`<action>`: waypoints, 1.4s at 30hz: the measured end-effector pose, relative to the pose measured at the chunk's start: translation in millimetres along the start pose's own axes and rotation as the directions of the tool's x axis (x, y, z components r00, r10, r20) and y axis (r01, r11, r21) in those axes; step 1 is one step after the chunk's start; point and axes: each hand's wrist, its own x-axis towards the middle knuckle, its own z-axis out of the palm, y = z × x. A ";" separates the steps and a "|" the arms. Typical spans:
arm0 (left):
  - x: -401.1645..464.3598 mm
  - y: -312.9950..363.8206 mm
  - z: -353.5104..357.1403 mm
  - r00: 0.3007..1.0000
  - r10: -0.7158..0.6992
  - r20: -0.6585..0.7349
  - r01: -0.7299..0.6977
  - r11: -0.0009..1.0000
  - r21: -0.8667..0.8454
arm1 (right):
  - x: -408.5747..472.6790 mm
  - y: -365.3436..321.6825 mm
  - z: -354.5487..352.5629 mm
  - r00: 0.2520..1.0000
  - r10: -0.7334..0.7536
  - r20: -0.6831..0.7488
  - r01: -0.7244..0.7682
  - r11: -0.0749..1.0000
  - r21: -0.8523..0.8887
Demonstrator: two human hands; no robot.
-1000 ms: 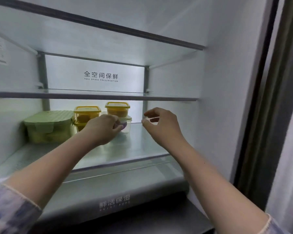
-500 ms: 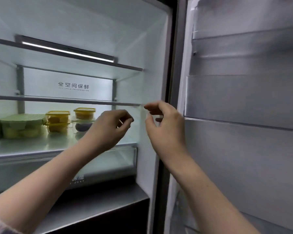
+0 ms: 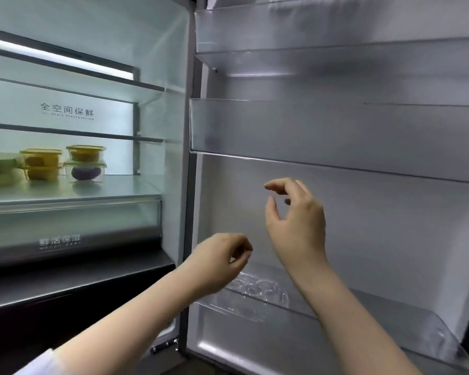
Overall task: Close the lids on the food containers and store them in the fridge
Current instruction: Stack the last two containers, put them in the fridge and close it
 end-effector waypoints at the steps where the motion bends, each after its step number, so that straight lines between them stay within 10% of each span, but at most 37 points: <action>1: -0.7 4.6 14.6 0.998 0.005 0.062 -0.006 1.000 0.016 | 0.2 3.8 -7.1 0.999 -0.001 -0.032 0.000 1.000 -0.028; 8: -5.7 29.5 85.2 0.945 0.016 0.327 -0.031 0.999 0.038 | 7.4 24.0 -41.1 0.961 -0.179 -0.213 0.111 0.948 -0.297; 16: -22.1 33.4 94.7 0.954 0.001 0.299 0.009 0.999 -0.032 | 4.0 32.9 -40.1 0.992 -0.076 0.101 0.119 0.826 -0.551; 42: -120.0 79.0 47.3 0.978 0.111 0.174 -0.102 0.993 -0.058 | -51.8 -91.4 -112.8 0.982 -0.125 0.143 0.185 0.799 -0.572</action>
